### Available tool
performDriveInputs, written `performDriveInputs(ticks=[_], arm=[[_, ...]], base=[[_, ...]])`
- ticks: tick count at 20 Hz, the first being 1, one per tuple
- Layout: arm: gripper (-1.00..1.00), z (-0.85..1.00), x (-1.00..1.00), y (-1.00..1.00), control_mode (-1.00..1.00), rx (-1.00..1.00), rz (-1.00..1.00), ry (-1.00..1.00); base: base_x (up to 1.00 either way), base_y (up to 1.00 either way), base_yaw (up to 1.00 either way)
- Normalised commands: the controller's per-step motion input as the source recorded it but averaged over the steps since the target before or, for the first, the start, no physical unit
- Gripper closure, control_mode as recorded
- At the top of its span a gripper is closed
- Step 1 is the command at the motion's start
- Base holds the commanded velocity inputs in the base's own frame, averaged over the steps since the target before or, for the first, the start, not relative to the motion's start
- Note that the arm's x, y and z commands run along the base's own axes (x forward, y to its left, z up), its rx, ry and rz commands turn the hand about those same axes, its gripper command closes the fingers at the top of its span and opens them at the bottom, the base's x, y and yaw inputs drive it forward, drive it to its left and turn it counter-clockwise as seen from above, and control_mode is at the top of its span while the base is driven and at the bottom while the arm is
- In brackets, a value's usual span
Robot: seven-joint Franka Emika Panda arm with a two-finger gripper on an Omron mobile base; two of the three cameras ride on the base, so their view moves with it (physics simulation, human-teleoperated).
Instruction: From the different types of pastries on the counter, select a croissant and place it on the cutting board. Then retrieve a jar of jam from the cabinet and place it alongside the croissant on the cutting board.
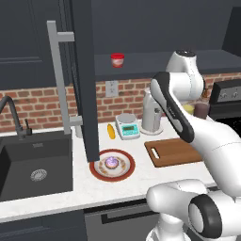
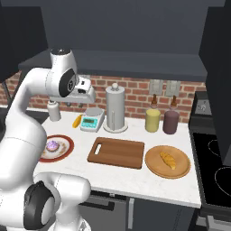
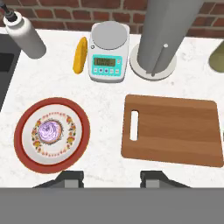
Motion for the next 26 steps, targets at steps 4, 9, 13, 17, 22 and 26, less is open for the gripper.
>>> performDriveInputs(ticks=[4, 9, 13, 17, 22, 26], arm=[[-1.0, 0.0, -0.07, 0.44, -1.0, 0.0, -0.01, -0.12], [-1.0, 0.29, 0.32, 0.96, -1.0, 0.0, 0.0, -0.23], [-1.0, 0.58, 0.49, 0.47, -1.0, 0.0, 0.0, -0.18], [-1.0, 0.78, 0.66, 0.11, -1.0, 0.0, 0.0, -0.03], [-1.0, 0.88, 0.3, 0.19, -1.0, 0.0, 0.0, 0.0], [-1.0, 0.6, 0.2, 0.17, -1.0, 0.0, 0.0, 0.0]], base=[[0.0, 0.0, 0.0], [0.0, 0.0, 0.0], [0.0, 0.0, 0.0], [0.0, 0.0, 0.0], [0.0, 0.0, 0.0], [0.0, 0.0, 0.0]])
